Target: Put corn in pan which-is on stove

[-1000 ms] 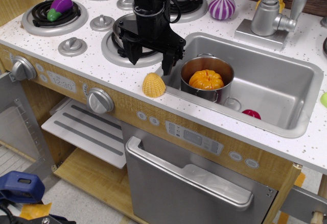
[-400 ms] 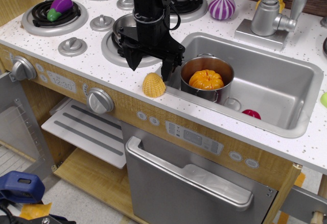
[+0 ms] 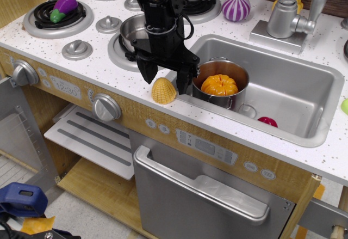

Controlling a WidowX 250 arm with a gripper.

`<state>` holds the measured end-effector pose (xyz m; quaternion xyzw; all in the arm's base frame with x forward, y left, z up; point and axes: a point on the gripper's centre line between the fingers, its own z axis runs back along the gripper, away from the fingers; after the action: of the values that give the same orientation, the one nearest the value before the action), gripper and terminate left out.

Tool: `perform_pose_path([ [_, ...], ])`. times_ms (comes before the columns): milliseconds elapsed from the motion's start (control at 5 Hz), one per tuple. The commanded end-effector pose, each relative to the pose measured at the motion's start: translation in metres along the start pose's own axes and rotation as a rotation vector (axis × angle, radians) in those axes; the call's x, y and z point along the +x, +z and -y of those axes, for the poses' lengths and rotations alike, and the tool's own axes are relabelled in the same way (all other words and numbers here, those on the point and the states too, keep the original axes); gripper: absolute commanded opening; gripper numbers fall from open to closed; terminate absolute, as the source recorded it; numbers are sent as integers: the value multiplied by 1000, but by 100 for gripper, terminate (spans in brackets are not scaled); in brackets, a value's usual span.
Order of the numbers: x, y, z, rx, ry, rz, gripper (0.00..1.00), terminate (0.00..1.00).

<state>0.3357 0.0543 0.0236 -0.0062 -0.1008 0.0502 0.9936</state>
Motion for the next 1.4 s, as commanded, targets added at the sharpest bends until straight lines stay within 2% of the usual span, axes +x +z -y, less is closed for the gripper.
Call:
perform_pose_path([
  [0,8,1,-3,-5,7,64,100,0],
  [400,7,-10,-7,-27,37,64,100,0],
  [600,6,-10,-6,-22,42,70,0,0],
  [1000,22,32,-17,101,-24,85,0,0],
  [1200,39,56,-34,156,-50,112,0,0],
])
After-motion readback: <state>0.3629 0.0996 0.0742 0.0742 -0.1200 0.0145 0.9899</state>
